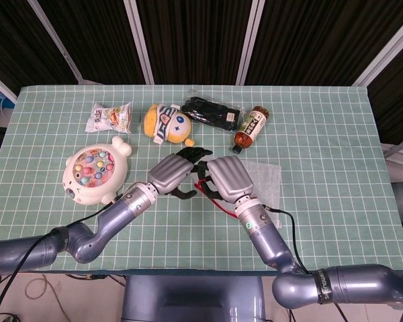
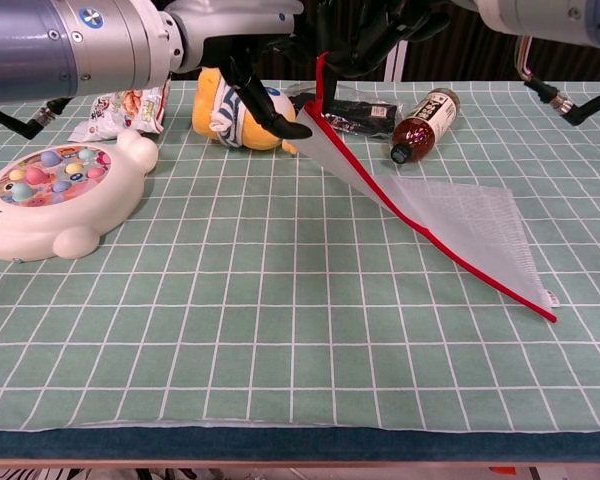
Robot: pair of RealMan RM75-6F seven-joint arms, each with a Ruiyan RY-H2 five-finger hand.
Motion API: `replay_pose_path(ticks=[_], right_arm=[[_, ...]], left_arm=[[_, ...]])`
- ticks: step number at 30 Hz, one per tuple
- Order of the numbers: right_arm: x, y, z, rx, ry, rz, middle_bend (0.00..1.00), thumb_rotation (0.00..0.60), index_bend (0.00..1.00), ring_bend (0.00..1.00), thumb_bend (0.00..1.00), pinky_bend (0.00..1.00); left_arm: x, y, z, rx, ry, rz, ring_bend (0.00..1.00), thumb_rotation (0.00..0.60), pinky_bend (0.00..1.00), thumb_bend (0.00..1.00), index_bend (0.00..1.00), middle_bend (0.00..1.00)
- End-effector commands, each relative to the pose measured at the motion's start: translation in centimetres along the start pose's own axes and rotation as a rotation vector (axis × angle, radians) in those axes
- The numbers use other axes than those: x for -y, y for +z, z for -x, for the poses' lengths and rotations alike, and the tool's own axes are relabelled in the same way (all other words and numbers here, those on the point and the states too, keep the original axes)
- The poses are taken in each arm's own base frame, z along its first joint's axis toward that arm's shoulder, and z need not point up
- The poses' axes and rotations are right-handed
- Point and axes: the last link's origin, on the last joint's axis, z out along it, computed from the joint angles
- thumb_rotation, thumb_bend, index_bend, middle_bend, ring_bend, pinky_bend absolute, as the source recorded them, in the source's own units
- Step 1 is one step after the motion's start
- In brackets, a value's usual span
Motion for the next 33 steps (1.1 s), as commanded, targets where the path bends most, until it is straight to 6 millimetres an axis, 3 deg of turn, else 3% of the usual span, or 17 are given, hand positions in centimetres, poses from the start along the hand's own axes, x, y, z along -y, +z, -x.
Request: replay_pose_path(ticks=[1,33], right_arm=[[0.02,0.01,0.0,0.0,0.0,0.0,1.0,0.6,0.69,1.0,0.67,0.99],[-0.17,0.04,0.39,0.013,0.001,0.006,1.0,0.6,0.7,1.0,0.67,0.99]], left_arm=[[0.19,-0.04,-0.04,0.0,0.004,-0.005,0.0,0.6,0.09,0.28,0.49,0.07],[-0.07,0.38,0.58,-0.002,-0.046,-0.002,0.0,0.6,0.09,0.39,0.57,0.08]])
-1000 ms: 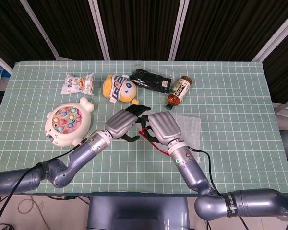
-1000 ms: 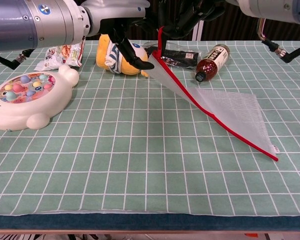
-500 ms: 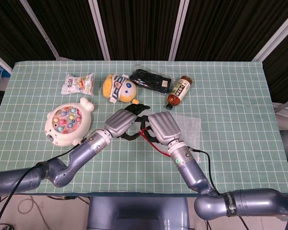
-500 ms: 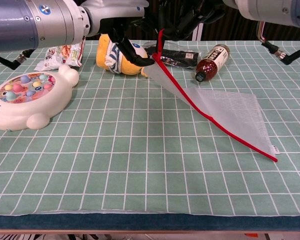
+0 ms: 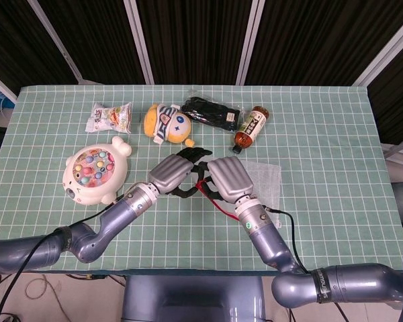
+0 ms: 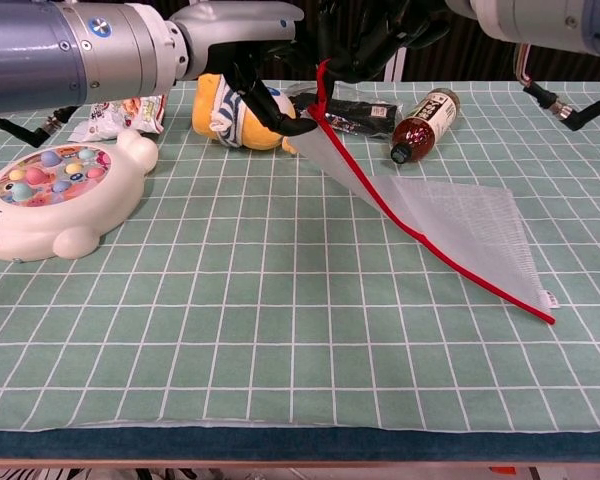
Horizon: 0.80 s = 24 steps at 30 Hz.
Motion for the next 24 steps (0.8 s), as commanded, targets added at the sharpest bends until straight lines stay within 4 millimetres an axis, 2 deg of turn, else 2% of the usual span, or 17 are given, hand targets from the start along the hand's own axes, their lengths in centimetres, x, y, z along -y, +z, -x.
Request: replay_pose_path(ticks=[1,24], right_arm=[[0.0,0.0,0.1,0.002,-0.001,0.0,1.0,0.6,0.7,1.0,0.67,0.99],[-1.1,-0.9,-0.2,-0.007,0.024,0.031,1.0,0.6,0.71,1.0,0.67,0.99]], left_arm=[[0.0,0.0,0.0,-0.002,-0.001,0.001,0.0,0.6,0.09,0.39,0.57,0.08],[0.2,0.4,-1.7,-0.123,-0.05,-0.04,0.0,0.6,0.1,0.4,0.6,0.1]])
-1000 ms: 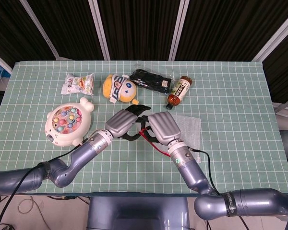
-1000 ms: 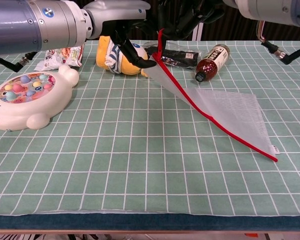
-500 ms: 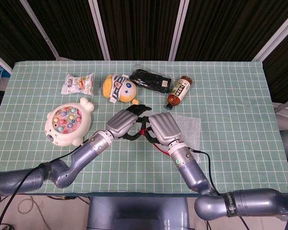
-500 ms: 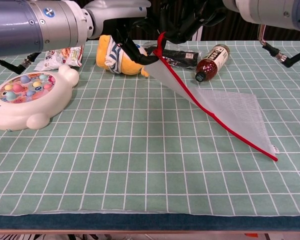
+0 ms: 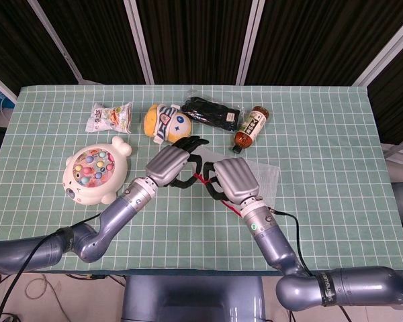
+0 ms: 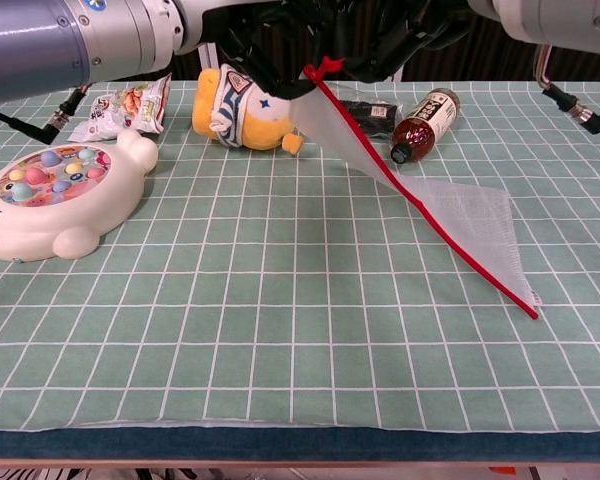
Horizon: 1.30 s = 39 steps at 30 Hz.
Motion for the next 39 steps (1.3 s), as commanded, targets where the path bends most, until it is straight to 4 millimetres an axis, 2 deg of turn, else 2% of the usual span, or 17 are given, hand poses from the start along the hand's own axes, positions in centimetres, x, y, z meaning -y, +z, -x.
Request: replay_pose_path(ticks=[1,11,25,39], right_arm=[[-0.2,-0.1,0.0,0.003,0.011,0.007,1.0,0.6,0.71,1.0,0.67,0.99],[-1.0,-0.6,-0.4,-0.005,0.063,0.041,1.0,0.6,0.71,1.0,0.67,0.99],[-2.8,-1.1,-0.9,0.017,0.222,0.117,1.0,0.6,0.72,1.0,0.67,0.99],[-2.7,-1.0,-1.4,0.024,0.38,0.129,1.0,0.6,0.72,1.0,0.68,0.99]], left_arm=[[0.0,0.1,-0.3,-0.013,0.002,-0.003,0.0,0.6,0.1,0.4,0.6,0.1],[0.0,0.1,-0.8,-0.036,-0.024,-0.017,0.0,0.6,0.1,0.4,0.6,0.1],[-0.2,0.3,-1.7,-0.075,-0.06,-0.013,0.0,0.6,0.1,0.4,0.6,0.1],[-1.2,1.2,-1.5,-0.118,-0.125,-0.003,0.0,0.6,0.1,0.4,0.6,0.1]])
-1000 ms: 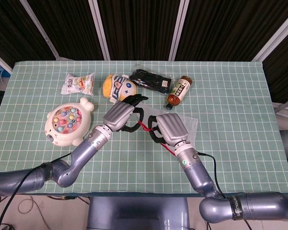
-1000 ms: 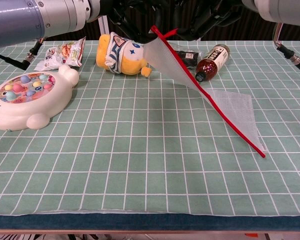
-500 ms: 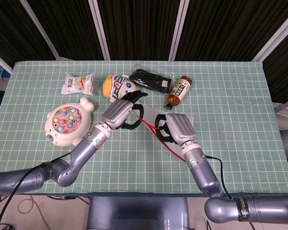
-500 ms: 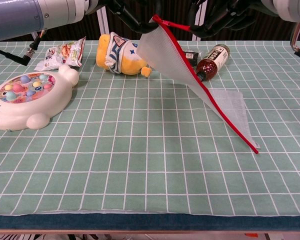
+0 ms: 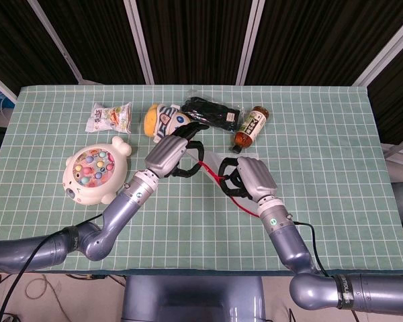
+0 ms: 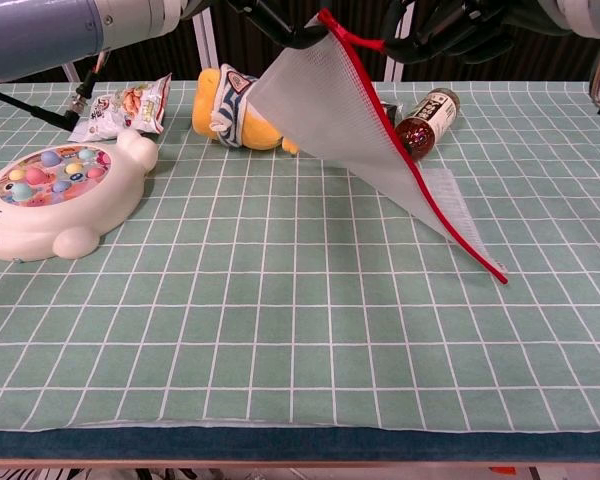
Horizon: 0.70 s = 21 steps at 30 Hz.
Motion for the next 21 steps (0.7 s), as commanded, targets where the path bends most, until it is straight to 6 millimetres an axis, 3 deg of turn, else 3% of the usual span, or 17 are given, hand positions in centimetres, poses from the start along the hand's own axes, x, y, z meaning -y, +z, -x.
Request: replay_pose_path(ticks=[1,9,21], right_arm=[[0.1,0.0,-0.1,0.007,0.046,0.005,1.0,0.6,0.72,1.0,0.68,0.99],[0.1,-0.1,-0.5,0.023,0.126,0.02,1.0,0.6,0.73,1.0,0.68,0.99],[-0.7,0.2,-1.0,0.015,0.145,0.05,1.0,0.6,0.73,1.0,0.69,0.99]], left_arm=[[-0.3,0.2,0.1,-0.016,-0.013,0.007,0.0,0.6,0.1,0.4,0.6,0.1],[-1.3,0.8,0.0,-0.067,-0.072,0.021,0.0,0.6,0.1,0.4,0.6,0.1],[-1.9,1.6,-1.8,-0.141,-0.123,0.031,0.0,0.6,0.1,0.4,0.6,0.11]])
